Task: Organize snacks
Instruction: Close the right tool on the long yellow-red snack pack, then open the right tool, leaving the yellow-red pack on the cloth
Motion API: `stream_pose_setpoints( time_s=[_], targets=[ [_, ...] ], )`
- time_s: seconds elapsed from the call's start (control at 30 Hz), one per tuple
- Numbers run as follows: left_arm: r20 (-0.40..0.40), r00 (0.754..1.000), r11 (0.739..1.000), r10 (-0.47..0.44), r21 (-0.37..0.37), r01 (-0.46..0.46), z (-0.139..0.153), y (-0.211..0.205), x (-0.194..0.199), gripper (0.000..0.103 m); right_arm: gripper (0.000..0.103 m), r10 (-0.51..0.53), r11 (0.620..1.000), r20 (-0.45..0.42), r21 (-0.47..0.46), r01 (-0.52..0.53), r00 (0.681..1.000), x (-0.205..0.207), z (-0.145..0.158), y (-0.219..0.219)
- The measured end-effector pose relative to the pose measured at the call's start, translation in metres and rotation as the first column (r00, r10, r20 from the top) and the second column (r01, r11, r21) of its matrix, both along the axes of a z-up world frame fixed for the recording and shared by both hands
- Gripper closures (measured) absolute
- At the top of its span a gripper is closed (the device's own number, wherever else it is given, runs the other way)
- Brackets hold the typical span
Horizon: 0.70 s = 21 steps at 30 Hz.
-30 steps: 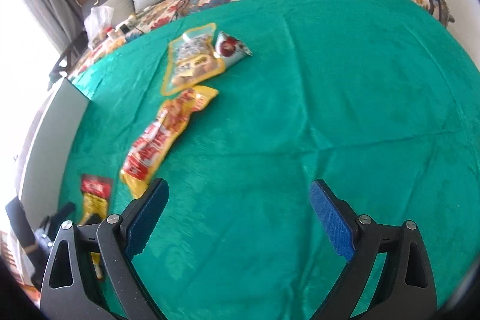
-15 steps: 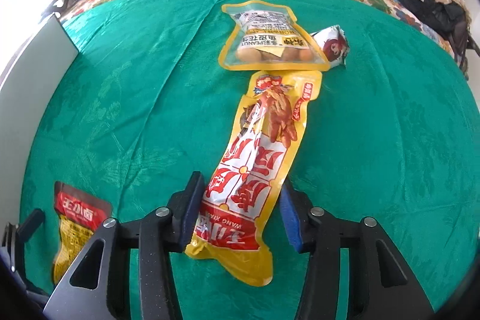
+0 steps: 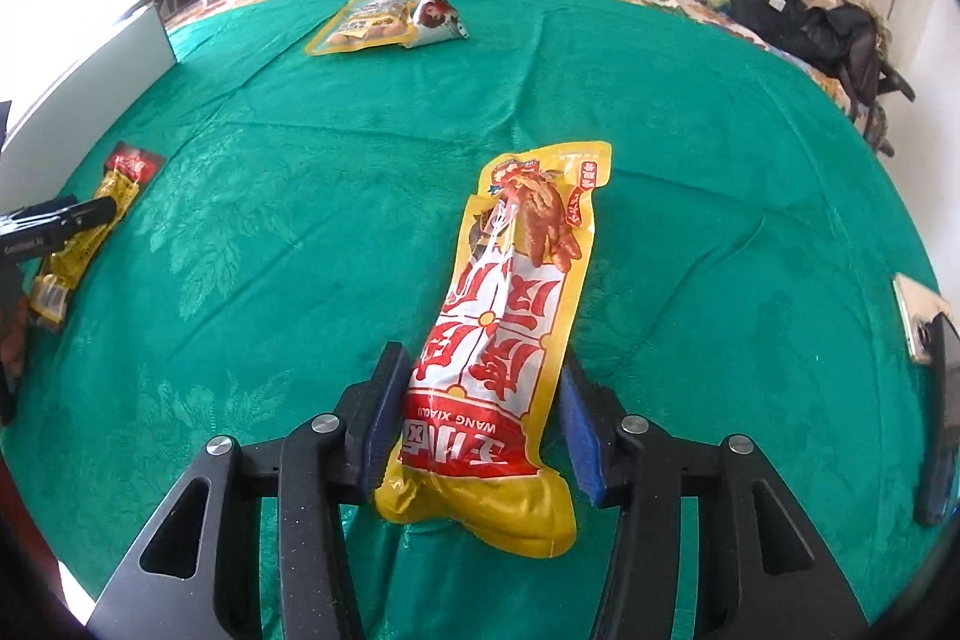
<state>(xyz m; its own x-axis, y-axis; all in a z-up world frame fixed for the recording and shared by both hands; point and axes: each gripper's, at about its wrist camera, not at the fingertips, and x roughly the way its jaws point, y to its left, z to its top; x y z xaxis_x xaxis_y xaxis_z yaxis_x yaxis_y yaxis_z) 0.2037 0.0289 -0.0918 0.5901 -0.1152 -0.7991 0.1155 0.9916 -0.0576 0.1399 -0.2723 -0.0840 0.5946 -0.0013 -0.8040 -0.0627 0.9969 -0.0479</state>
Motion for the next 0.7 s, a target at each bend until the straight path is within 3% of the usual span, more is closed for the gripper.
stream_pose_setpoints(
  time_s=[0.03,0.23,0.7],
  targets=[
    [0.000,1.000,1.000,0.000,0.000,0.000,0.000,0.000,0.000,0.000,0.030,-0.015,1.000,0.016,-0.020,0.016,1.000,0.000,0.000,0.001],
    [0.000,1.000,1.000,0.000,0.000,0.000,0.000,0.000,0.000,0.000,0.013,-0.076,0.995,0.005,0.072,0.076,0.997,0.008,-0.003,-0.019],
    [0.000,1.000,1.000,0.000,0.001,0.000,0.000,0.000,0.000,0.000,0.011,-0.077,0.995,0.002,0.064,0.077,0.997,0.007,-0.005,-0.018]
  ],
)
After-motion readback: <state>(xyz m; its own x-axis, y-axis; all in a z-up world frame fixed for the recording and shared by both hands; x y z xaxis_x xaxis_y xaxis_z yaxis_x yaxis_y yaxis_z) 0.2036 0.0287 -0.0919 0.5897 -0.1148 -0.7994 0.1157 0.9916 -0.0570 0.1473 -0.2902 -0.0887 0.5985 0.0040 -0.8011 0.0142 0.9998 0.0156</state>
